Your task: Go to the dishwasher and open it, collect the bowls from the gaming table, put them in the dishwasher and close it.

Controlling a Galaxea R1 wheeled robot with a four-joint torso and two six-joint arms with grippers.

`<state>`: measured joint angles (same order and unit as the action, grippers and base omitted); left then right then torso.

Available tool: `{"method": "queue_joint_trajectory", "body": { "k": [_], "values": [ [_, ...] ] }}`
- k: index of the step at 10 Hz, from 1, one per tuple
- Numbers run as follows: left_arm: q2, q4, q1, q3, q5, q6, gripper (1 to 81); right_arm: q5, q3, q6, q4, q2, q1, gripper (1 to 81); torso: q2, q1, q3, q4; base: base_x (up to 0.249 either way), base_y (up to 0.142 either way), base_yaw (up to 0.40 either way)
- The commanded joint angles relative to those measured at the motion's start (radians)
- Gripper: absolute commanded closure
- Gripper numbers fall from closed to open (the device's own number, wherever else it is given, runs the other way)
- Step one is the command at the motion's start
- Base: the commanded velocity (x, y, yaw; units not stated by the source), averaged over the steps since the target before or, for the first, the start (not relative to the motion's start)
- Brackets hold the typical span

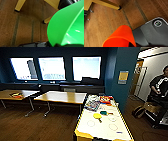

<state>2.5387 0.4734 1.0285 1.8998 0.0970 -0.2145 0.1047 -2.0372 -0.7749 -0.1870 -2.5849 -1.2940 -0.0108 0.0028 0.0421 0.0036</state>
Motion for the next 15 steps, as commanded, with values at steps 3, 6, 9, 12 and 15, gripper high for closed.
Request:
{"method": "queue_joint_trajectory", "body": {
  "k": [3,6,9,12,15],
  "values": [
    [0.029,-0.110,-0.020,0.044,0.041,-0.009,81.1,-0.066,-0.188,0.003,-0.132,-0.103,0.031,81.1,0.000,-0.001,0.000,0.000,-0.060,0.000,0.000],
    [0.071,-0.163,0.026,0.104,0.041,-0.009,81.1,-0.097,-0.383,0.003,-0.206,-0.212,0.000,81.1,0.000,-0.001,-0.001,0.000,0.000,0.000,0.000],
    [0.107,-0.214,0.081,0.185,0.037,-0.009,81.1,-0.108,-0.509,0.003,-0.270,-0.298,-0.032,81.1,0.000,-0.001,-0.001,0.000,0.000,0.000,0.000],
    [0.166,-0.233,0.158,0.331,0.030,-0.009,81.1,-0.106,-0.572,0.005,-0.321,-0.372,-0.063,81.1,0.000,-0.001,-0.001,0.000,0.000,0.000,0.000],
    [0.207,-0.240,0.215,0.406,-0.010,-0.009,81.1,-0.106,-0.647,0.009,-0.335,-0.445,-0.086,81.1,-0.001,-0.001,-0.001,0.000,0.000,0.000,0.000]
  ]
}}
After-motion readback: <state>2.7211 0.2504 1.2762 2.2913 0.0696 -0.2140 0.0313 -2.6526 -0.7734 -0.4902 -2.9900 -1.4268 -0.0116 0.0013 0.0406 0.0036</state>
